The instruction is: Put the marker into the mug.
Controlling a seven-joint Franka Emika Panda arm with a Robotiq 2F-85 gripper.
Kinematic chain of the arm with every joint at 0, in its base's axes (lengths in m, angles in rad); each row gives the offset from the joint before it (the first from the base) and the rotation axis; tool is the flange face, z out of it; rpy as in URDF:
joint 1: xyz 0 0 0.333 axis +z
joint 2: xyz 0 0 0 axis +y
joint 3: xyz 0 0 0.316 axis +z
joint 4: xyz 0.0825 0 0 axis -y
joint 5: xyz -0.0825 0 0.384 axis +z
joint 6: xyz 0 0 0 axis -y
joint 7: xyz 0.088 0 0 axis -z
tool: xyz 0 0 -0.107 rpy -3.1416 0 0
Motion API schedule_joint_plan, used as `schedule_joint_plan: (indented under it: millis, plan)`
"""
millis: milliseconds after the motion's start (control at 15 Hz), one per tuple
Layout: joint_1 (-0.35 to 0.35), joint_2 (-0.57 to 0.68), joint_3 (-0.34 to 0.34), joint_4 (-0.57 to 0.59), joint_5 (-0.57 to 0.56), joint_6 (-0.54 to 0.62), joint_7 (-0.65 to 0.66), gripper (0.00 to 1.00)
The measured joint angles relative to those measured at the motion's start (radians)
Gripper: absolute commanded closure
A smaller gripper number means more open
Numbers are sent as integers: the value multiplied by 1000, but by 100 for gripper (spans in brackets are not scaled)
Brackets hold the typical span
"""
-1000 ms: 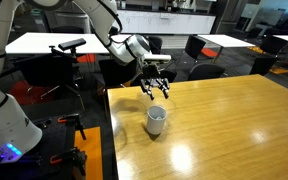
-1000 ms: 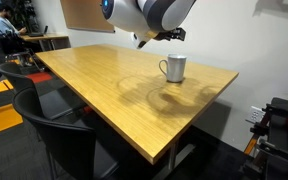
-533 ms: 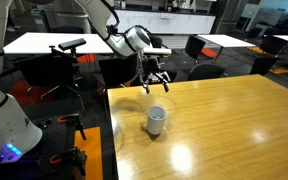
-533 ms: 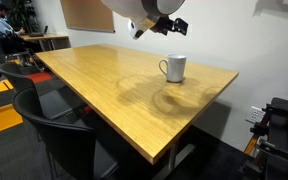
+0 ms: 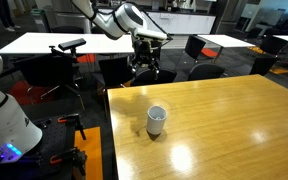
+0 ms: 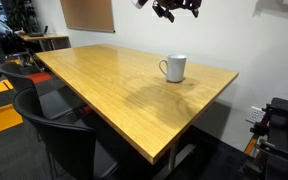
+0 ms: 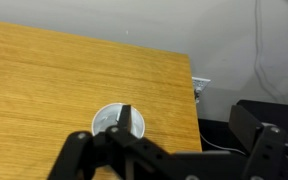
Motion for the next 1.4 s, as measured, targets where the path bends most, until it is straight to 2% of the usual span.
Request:
schedule_joint_plan:
  millis: [467, 933, 1200, 1400]
  plan:
    - [-26, -236, -29, -178, 53, 186, -315, 0]
    - [-46, -419, -160, -321, 109, 373, -833, 0]
    - [-55, -474, -234, -352, 149, 411, -1117, 0]
    - [-67, -490, -268, -354, 162, 413, -1271, 0]
